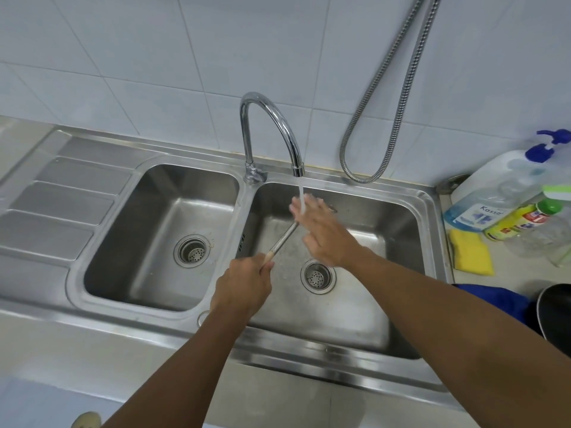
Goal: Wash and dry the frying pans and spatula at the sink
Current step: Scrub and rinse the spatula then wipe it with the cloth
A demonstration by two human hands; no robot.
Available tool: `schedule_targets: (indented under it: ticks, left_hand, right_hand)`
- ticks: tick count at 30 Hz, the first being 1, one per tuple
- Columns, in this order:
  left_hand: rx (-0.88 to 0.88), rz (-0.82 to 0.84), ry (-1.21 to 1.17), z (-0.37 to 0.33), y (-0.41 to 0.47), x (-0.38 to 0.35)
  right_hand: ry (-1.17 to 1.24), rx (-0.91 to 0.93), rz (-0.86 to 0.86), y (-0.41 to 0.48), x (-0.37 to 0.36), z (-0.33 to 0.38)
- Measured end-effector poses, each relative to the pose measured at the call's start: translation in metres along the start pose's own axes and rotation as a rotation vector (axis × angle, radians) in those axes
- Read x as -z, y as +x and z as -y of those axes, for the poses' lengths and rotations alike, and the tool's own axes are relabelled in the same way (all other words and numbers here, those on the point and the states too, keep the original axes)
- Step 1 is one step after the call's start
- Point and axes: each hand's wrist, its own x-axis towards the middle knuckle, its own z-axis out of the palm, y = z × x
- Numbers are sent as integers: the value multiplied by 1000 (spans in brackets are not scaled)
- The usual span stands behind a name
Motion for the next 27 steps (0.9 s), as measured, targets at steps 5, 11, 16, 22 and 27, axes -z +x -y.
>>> schedule_targets:
  ticks: [5, 11, 16, 22, 27]
  left_hand:
    - [73, 78, -30, -4, 6, -6]
    - [119, 121, -22, 12, 6, -24]
    - [158, 141, -24, 24, 14, -33]
    - [147, 131, -49, 31, 26, -39]
    - [136, 111, -56, 34, 29, -38]
  right_hand:
    - [-20, 37, 135, -6, 1, -17]
    - [-132, -39, 5, 62, 45, -23]
    - [-364, 192, 150, 132, 50, -22]
    - [-655, 427, 149, 174, 52, -19]
    - [-222, 0, 115, 140, 64, -16]
